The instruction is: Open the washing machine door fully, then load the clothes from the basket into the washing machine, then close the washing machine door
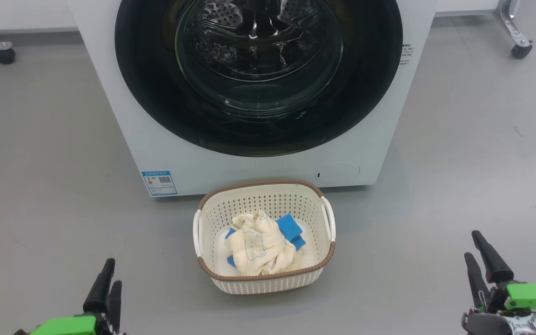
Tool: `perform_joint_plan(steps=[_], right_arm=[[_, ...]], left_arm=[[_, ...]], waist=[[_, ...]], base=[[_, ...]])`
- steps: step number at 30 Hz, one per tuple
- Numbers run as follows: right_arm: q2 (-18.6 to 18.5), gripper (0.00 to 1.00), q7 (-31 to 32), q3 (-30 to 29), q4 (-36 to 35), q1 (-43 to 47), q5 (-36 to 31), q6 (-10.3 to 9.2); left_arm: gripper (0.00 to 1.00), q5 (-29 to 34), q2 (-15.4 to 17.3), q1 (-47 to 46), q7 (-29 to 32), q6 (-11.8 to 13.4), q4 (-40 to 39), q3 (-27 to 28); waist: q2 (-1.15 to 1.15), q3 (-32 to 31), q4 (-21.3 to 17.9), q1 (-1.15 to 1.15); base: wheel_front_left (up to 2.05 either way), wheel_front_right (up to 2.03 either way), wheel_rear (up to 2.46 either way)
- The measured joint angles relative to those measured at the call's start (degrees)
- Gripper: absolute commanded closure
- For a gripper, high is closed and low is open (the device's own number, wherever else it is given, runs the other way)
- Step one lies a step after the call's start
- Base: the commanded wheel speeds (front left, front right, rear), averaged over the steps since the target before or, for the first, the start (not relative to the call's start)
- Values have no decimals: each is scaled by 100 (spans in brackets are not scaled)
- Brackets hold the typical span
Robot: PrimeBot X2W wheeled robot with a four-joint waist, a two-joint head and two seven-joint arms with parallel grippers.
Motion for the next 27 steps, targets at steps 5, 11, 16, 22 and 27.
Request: perform_joint_plan(steps=[5,11,16,22,27], right_arm=[[-78,0,-94,20,-33,-8,-244,0],[-131,0,-289,37,-35,-109,-672,0],[-177,0,-420,33,-8,-129,-1196,0],[-247,0,-580,22,15,-231,-2014,0],[-267,0,-689,-4,13,-237,-2694,0]], left_arm=[[0,270,23,-58,-162,-1,-23,-52],[0,727,82,-59,-323,43,-20,-181],[0,1217,101,-66,-421,99,-24,-209],[0,1882,103,-73,-516,153,-80,-208],[0,2421,102,-107,-578,203,-127,-209]], waist=[[0,-3,3,0],[0,-11,15,0],[0,-21,32,0],[0,-28,50,0],[0,-40,63,0]], base=[[0,0,0],[0,0,0],[0,0,0],[0,0,0],[0,0,0]])
